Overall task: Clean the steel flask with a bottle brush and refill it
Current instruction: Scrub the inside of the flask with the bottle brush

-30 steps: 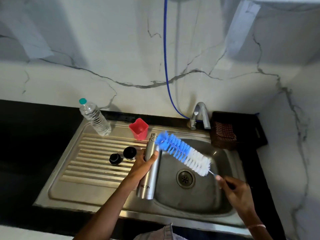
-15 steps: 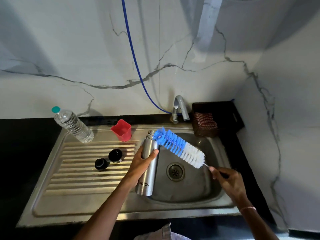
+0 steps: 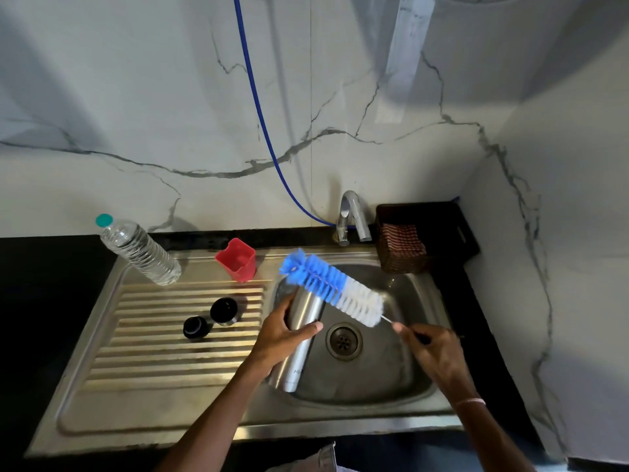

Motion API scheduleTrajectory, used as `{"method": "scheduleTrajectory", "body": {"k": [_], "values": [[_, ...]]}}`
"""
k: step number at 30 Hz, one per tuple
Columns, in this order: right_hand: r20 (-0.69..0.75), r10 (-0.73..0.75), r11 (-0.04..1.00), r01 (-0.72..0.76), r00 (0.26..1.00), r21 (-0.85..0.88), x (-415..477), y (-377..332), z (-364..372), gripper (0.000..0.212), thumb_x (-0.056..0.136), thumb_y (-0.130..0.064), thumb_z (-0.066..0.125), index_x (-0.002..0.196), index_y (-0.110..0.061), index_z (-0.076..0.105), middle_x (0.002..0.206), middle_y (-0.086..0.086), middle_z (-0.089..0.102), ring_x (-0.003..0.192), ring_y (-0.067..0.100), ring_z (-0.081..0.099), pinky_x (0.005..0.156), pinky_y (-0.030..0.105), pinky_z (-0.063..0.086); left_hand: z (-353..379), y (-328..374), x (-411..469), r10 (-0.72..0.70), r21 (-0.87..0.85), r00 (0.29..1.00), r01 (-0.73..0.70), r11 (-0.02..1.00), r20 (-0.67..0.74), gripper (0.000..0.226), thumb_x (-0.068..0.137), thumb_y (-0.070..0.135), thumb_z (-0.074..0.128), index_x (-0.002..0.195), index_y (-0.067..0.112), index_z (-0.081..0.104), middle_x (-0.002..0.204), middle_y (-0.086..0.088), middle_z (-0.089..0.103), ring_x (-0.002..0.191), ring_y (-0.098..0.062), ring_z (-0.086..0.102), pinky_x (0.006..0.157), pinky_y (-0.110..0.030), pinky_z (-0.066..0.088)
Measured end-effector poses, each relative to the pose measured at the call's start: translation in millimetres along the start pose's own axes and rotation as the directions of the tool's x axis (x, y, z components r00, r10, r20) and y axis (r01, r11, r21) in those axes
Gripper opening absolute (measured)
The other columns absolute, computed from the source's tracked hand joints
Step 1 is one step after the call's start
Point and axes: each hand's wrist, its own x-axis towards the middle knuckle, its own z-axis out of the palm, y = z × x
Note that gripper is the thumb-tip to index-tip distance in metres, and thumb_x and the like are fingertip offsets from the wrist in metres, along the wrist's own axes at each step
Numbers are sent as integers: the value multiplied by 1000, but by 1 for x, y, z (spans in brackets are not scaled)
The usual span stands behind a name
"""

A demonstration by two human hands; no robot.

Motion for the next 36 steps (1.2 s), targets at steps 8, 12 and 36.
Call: {"method": "scheduleTrajectory", "body": {"k": [8, 12, 36], "values": [[-36, 40, 999, -40, 999, -12, 8, 9, -11, 71, 74, -90, 50, 60, -23, 69, 55, -8, 64, 53, 8, 61, 58, 35, 51, -13, -2, 16, 48, 107, 982, -28, 994, -184, 64, 68, 35, 94, 122, 31, 60, 102, 7, 73, 87, -5, 70, 73, -23, 54], [-12, -5, 999, 5, 1000, -32, 16, -11, 2, 66, 76, -88, 54, 59, -24, 60, 50, -8, 54, 48, 8, 51, 54, 34, 47, -5, 1, 21, 107, 206, 980, -72, 976, -166, 78, 61, 48, 92, 127, 32, 53, 109, 12, 70, 94, -6, 67, 77, -23, 50], [-13, 28, 999, -29, 1000, -17, 19, 6, -7, 63, 74, -90, 53, 58, -31, 67, 55, -14, 63, 53, 5, 60, 56, 30, 48, -16, -9, 24, 103, 368, 988, -54, 928, -115, 87, 54, 63, 83, 126, 26, 53, 110, 5, 66, 99, -15, 66, 86, -42, 57]]}}
